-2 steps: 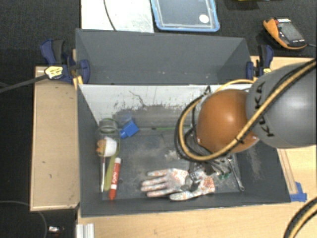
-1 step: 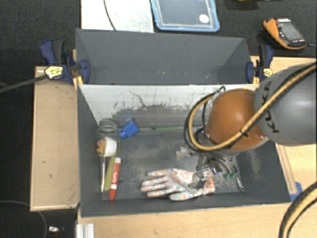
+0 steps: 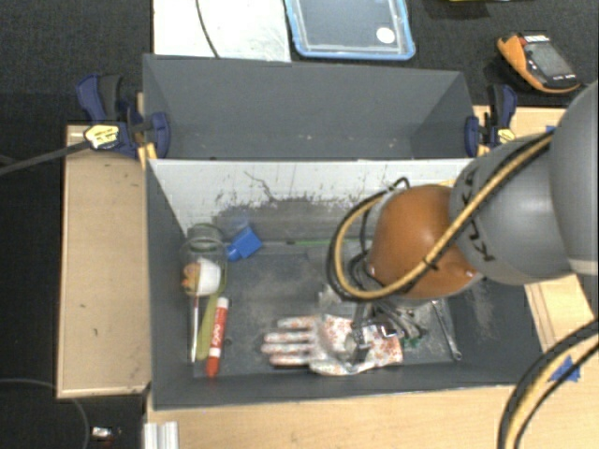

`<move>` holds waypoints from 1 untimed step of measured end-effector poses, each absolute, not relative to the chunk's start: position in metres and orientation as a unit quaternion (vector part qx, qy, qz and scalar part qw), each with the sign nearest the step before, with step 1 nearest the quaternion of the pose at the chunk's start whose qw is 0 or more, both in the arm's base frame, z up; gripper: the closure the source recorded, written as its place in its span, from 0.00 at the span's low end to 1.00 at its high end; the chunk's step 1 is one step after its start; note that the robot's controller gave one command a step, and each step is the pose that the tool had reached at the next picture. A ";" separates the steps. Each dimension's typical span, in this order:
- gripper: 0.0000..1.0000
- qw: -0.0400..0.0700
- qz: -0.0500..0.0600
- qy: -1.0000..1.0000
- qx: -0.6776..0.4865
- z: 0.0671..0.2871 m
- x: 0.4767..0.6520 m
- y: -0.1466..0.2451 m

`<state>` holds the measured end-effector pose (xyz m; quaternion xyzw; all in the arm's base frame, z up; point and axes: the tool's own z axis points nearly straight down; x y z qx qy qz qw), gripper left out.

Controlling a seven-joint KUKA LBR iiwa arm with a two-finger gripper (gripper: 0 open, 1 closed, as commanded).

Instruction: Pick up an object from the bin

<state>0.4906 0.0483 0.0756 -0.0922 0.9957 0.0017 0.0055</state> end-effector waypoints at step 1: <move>1.00 0.007 0.001 1.000 -0.012 0.071 0.491 0.040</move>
Offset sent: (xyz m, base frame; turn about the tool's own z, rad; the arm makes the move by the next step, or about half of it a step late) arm 0.0000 0.0000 0.0000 0.0000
